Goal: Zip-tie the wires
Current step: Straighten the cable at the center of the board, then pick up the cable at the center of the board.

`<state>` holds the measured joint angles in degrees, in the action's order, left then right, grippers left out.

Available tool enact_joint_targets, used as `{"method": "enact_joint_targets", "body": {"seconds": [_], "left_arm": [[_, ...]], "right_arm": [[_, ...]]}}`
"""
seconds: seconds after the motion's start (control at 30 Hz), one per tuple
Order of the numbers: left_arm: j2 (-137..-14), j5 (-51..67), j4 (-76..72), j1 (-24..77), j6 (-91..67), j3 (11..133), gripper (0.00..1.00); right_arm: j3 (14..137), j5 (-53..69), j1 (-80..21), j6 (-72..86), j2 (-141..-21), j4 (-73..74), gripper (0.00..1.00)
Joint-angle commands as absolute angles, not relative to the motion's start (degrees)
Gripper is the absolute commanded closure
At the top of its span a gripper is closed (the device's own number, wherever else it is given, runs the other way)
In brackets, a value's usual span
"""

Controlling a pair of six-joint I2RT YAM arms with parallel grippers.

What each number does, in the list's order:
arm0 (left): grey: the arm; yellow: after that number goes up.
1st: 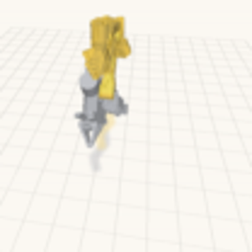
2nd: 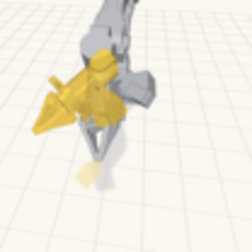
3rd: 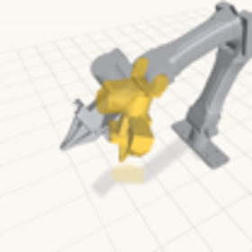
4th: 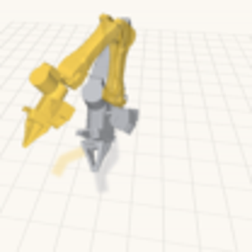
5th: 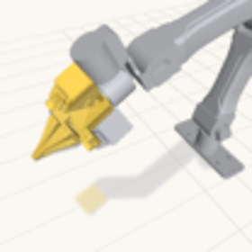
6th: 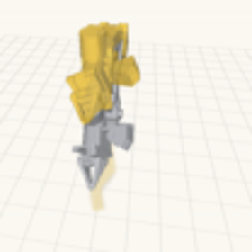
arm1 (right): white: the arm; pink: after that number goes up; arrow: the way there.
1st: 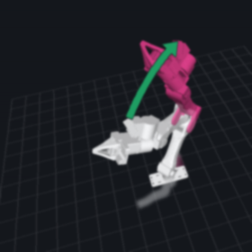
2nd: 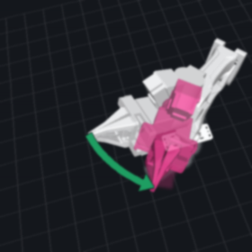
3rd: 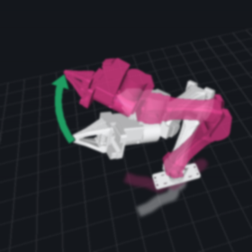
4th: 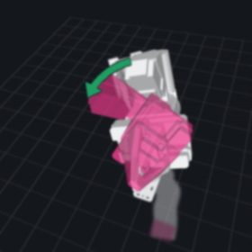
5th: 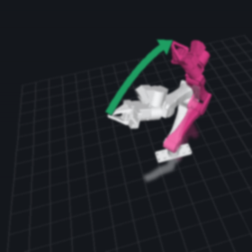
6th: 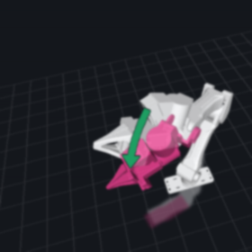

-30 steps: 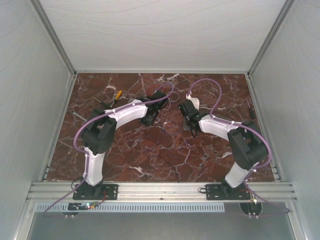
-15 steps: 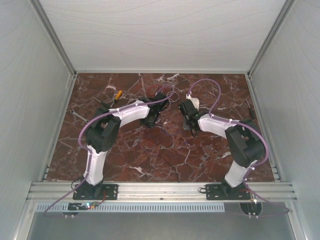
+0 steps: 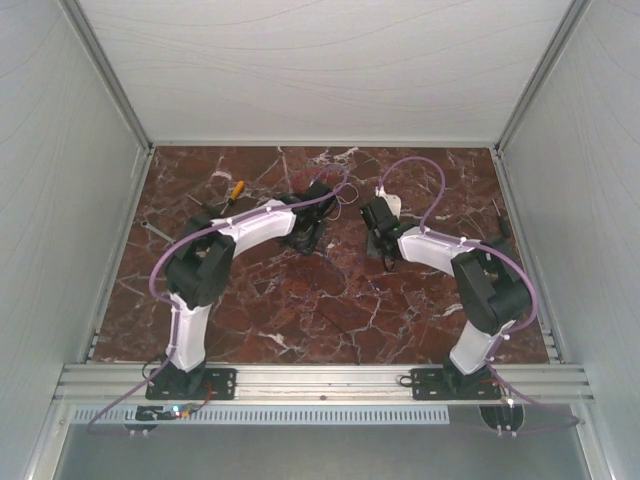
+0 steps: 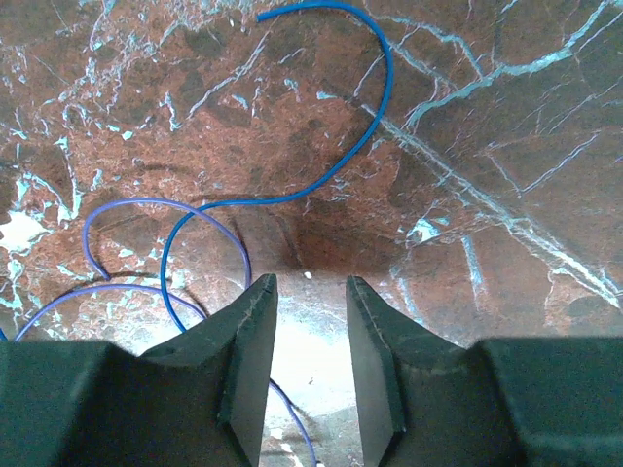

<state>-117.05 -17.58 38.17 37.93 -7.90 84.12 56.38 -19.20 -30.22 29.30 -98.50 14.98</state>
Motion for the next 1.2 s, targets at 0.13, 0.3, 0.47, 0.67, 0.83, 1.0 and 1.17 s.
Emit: {"method": "enact_joint_targets", "body": {"seconds": [0.13,0.3,0.47,0.67,0.83,1.0,1.17], "left_arm": [[-110.8,-18.4,35.8,38.2,-7.6,83.4,0.32],[-107.0,-20.8,35.0,38.2,-7.2,82.1,0.13],[-98.6,-26.3,31.4,38.2,-5.2,77.1,0.00],[-85.4,-34.1,20.0,38.1,-0.2,67.2,0.00],[-77.3,-37.6,16.7,34.5,-1.8,63.6,0.00],[-71.8,-33.7,16.4,29.9,-4.8,63.1,0.00],[-68.3,-29.4,13.9,27.1,-5.7,61.4,0.00]], "right_arm": [[56.3,-19.8,-29.7,29.4,-94.1,13.7,0.64],[55.1,-20.7,-29.6,29.3,-90.5,13.7,0.59],[54.0,-20.5,-29.6,28.4,-85.1,13.4,0.56],[54.0,-18.3,-29.7,26.2,-79.4,11.2,0.48],[55.5,-15.4,-29.6,23.3,-78.0,6.8,0.40],[61.7,-12.8,-29.7,21.4,-83.5,5.3,0.34],[69.9,-11.2,-29.6,20.8,-92.5,4.4,0.33]]}}
